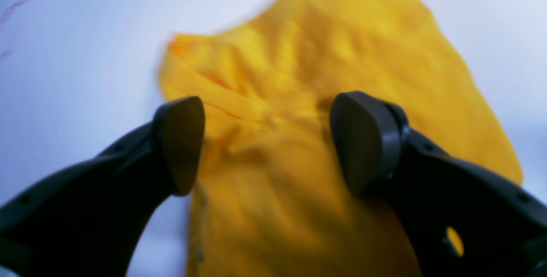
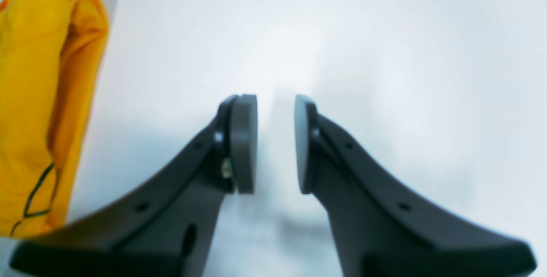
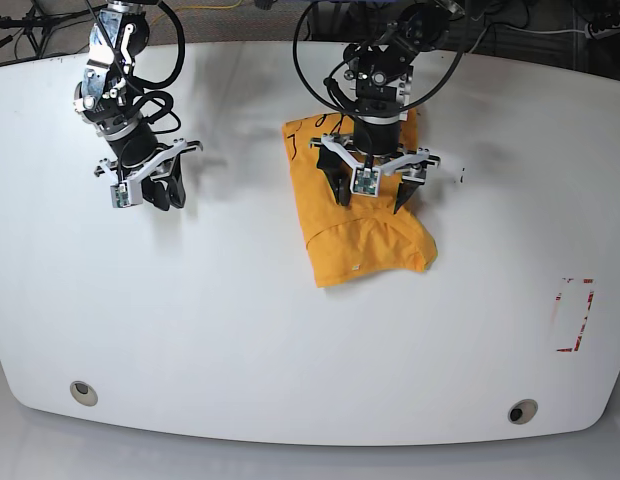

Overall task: Fold the T-shirt properly
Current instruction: 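Lower the left gripper onto the folded square and grasp it, then carry the folded square with the left gripper to the table edge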

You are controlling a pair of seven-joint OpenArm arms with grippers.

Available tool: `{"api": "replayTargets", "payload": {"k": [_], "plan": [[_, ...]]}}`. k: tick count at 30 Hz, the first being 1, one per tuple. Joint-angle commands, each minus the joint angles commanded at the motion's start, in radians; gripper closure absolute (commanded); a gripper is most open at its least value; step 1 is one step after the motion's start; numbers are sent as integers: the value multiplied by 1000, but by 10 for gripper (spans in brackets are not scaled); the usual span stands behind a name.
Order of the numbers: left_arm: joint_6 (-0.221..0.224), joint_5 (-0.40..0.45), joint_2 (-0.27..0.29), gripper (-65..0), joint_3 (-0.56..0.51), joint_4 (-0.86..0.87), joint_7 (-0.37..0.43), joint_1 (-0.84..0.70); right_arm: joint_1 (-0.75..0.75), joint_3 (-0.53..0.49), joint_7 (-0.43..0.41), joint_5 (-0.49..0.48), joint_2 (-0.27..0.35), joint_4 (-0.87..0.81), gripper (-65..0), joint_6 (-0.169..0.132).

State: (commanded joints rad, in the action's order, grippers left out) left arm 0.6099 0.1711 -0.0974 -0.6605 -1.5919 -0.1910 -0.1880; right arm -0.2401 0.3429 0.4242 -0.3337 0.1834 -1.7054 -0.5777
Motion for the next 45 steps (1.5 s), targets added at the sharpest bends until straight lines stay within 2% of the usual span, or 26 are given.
{"api": "replayTargets", "payload": {"k": [4,8,13,19,23,25,28,32,40,45], "plan": [[0,9,-38,-467,-3,-2,98,-28,-2,-2,2,0,0,-2,-140,0],[0,8,-43,-467,-2,-3,173,-31,-2,-3,2,0,-3,2,-140,0],[-2,3,-37,-468,-8,-2,173,-28,-2,0,2,0,-26,2,-140,0],[-5,0,5,-468,-29,-3,175,-25,-5,-2,2,0,-28,2,-140,0],[-11,-71,41,-468,-26,3,175,-18,-6,-2,2,0,-32,2,-140,0],[-32,-124,54,-468,-28,8,175,12,-6,-3,2,0,-34,2,-140,0],[-55,-181,54,-468,-29,37,173,40,-6,-5,2,0,-34,2,-140,0],[-58,-233,55,-467,-29,124,173,60,-8,-5,2,0,-34,2,-140,0],[-60,-241,41,-467,-14,249,175,92,-9,-5,2,0,-34,2,-140,0],[-63,-242,-26,-467,26,284,175,92,-9,-3,2,0,-34,2,-140,0]]}}
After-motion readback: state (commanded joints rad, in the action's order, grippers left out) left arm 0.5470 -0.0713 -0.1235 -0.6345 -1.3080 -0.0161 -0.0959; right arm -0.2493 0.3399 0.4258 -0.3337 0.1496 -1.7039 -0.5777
